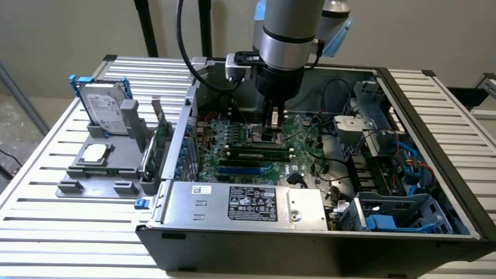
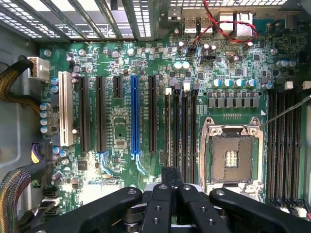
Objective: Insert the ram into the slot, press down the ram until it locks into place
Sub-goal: 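Press down the ram until it locks into place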
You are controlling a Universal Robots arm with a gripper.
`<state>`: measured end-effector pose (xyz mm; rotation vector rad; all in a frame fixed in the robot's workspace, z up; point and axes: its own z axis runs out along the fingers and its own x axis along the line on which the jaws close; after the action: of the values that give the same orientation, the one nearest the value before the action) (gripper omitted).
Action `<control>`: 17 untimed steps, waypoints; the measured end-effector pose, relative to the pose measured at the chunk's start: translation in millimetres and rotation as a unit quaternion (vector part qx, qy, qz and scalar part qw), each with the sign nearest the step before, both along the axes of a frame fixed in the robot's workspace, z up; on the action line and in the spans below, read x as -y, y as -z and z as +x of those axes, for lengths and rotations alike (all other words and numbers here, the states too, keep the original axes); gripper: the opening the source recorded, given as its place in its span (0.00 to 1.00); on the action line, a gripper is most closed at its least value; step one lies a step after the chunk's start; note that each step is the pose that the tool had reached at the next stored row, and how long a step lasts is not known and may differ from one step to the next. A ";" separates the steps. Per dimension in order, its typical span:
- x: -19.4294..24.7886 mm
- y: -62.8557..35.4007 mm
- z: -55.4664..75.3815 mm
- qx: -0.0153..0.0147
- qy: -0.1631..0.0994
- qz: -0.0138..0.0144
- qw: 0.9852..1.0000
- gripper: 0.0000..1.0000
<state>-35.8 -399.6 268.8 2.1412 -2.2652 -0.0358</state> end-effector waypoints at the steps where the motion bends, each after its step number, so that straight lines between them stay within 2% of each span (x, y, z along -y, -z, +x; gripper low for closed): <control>1: 0.0 0.0 0.0 0.000 0.007 0.000 1.000 0.11; 5: 0.0 0.0 0.0 0.000 0.034 0.000 0.999 0.11; 9: 0.0 0.1 0.0 0.000 0.064 -0.001 0.998 0.11; 13: 0.0 0.2 0.0 0.000 0.097 -0.001 0.995 0.11; 17: 0.0 0.4 0.0 0.000 0.129 -0.002 0.992 0.11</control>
<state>-35.8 -399.6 268.4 1.8323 -2.5224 -0.0360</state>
